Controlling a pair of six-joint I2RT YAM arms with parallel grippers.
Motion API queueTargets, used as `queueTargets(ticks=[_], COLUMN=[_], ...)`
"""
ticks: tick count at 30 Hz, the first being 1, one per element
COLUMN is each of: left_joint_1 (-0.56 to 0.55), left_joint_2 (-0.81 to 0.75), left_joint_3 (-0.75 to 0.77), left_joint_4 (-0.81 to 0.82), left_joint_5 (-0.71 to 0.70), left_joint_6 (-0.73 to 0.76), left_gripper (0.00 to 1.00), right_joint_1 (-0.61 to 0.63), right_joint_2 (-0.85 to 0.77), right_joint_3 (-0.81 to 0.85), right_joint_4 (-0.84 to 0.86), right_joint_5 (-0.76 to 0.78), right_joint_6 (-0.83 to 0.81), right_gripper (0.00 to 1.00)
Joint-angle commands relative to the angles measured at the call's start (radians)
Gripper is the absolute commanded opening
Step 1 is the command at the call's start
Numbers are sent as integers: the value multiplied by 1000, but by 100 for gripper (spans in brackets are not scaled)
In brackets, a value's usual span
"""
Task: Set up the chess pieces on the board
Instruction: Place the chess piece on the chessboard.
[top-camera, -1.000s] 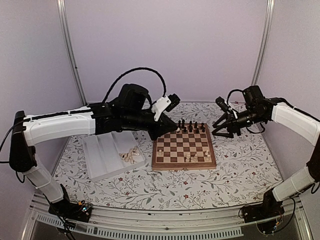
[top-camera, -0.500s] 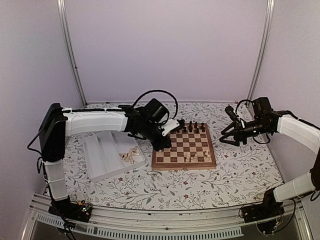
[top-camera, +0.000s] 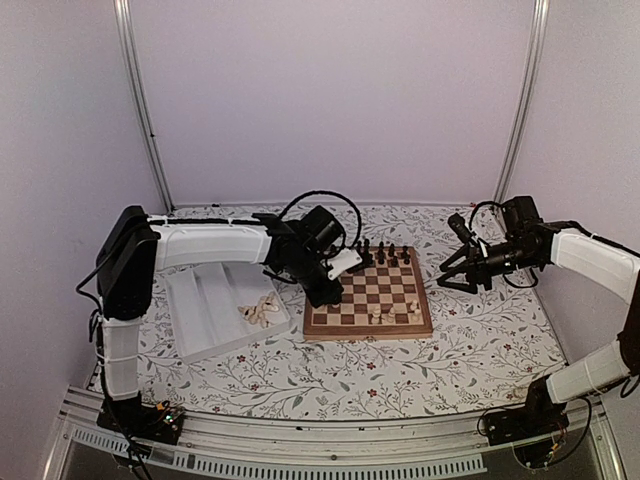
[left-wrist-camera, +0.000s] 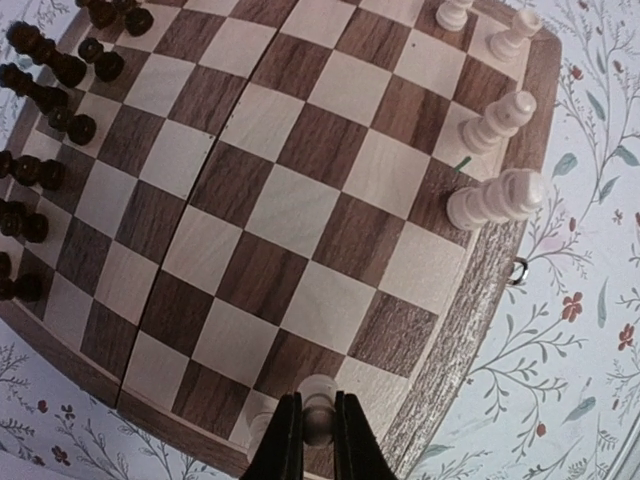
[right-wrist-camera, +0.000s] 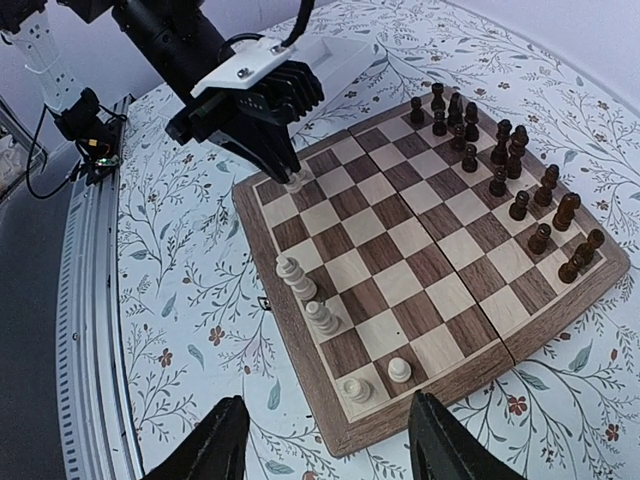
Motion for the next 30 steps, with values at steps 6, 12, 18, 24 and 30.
queueTargets(ticks=[6, 12, 18, 24, 30], left_joint_1=[17, 19, 21, 22, 22], left_joint_2=[63, 74, 77, 85, 76], left_joint_3=[43, 52, 55, 60, 56], left_joint_4=[-56, -58, -50, -36, -36], left_joint_5=[-22, -19, -10, 4, -10], left_joint_6=[15, 11, 3, -1, -10], left_gripper=[9, 11, 11, 12, 23], right_joint_1=[1, 1, 2, 1, 2], right_joint_2=[18, 26, 28, 27, 26], right_joint_3=[17, 18, 18, 16, 15], right_joint_4=[-5, -9, -9, -15, -17], right_joint_5=[-30, -34, -37, -38, -41], right_joint_6=[-20, -21, -23, -24, -26], right_gripper=[57, 57, 57, 57, 57])
